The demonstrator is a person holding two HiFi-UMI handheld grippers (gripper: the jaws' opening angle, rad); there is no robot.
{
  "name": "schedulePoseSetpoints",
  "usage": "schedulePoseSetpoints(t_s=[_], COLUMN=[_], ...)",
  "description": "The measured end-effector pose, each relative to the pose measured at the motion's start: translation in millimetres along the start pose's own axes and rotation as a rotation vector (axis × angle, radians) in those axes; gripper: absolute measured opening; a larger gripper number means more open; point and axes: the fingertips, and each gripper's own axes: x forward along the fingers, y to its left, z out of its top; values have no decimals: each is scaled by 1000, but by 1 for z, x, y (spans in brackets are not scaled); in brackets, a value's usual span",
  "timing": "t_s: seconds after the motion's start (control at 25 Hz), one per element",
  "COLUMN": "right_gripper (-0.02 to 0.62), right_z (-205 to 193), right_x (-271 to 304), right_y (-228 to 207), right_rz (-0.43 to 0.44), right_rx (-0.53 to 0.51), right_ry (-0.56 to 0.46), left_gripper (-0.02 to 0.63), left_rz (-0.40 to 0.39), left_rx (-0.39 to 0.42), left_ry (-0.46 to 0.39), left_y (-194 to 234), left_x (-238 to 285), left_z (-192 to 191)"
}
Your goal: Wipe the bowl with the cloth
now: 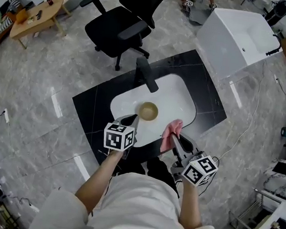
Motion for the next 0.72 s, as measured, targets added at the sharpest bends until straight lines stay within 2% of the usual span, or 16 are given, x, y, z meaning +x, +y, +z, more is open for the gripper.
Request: schedulePoseSetpoints(t_s=[0.2, 0.44, 0.72], right_gripper=[29, 29, 29], right_z=[16, 38, 51], right_x=[-3, -28, -64], right_y=[8, 18, 24], right_rz=[59, 140, 236], right_rx=[-37, -78, -162], right_ry=[-9, -39, -47], left_gripper=[12, 12, 11], left_rz=[-13, -57, -39], left_rx=[49, 81, 161], left_ry=[-87, -267, -403], left_y=[-29, -85, -157], left_x=[-33, -78, -124], left_z=[21, 46, 52])
